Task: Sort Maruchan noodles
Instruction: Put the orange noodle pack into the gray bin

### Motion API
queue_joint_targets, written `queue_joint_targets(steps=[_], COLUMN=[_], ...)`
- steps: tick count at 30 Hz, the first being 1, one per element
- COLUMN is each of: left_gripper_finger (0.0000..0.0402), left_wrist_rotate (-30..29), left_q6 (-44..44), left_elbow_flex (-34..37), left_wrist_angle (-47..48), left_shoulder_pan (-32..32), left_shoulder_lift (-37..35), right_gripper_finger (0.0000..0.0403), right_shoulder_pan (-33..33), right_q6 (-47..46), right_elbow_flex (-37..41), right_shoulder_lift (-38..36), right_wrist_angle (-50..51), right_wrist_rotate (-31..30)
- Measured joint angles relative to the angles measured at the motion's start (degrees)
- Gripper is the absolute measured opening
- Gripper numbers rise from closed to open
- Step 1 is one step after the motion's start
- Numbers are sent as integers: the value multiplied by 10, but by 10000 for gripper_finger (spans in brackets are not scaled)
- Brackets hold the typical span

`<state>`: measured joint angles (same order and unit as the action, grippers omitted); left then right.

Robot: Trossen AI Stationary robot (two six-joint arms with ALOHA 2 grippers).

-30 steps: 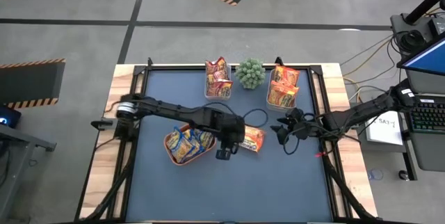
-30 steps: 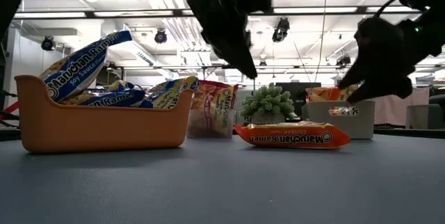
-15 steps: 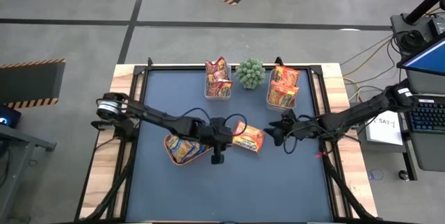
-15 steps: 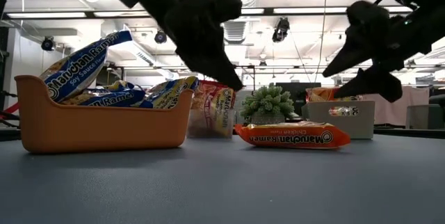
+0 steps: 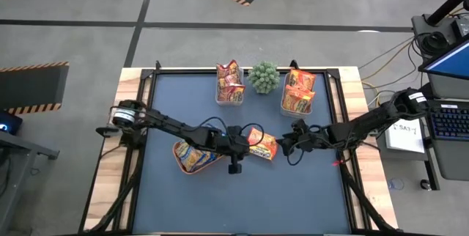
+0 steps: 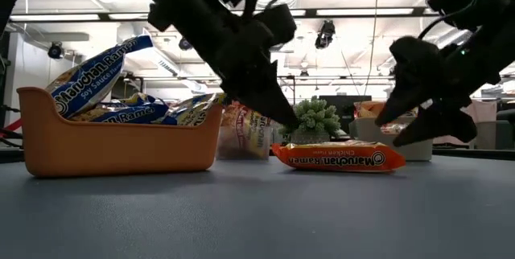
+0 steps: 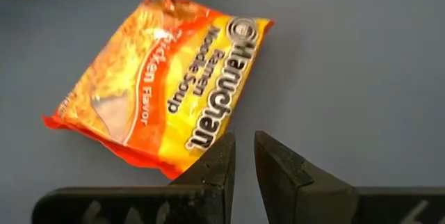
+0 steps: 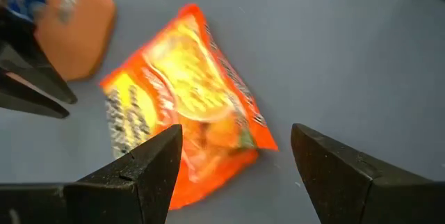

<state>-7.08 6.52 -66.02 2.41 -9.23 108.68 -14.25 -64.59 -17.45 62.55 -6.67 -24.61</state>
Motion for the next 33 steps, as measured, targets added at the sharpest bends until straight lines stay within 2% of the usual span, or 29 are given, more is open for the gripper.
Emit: queue_joint_targets(steps=[11, 17, 26, 33], left_gripper_finger=[37, 37, 37, 37], left_wrist_rotate=[-29, -29, -30, -28], left_q6=[1, 6, 18, 20], left_elbow_flex=[-21, -22, -18, -17], left_wrist_angle=[0, 2, 7, 11], left_shoulder_pan=[0, 0, 0, 0], left_shoulder_lift=[53, 58, 58, 58], right_gripper_finger=[256, 256, 256, 256], right_shoulder_pan=[4, 9, 13, 20], right_q6=[-19, -1, 12, 42], right_elbow_flex=[0, 0, 0, 1], right_shoulder_lift=[46, 67, 138, 214], right_wrist_angle=[-3, -49, -159, -327], right_wrist_rotate=[11, 6, 24, 58])
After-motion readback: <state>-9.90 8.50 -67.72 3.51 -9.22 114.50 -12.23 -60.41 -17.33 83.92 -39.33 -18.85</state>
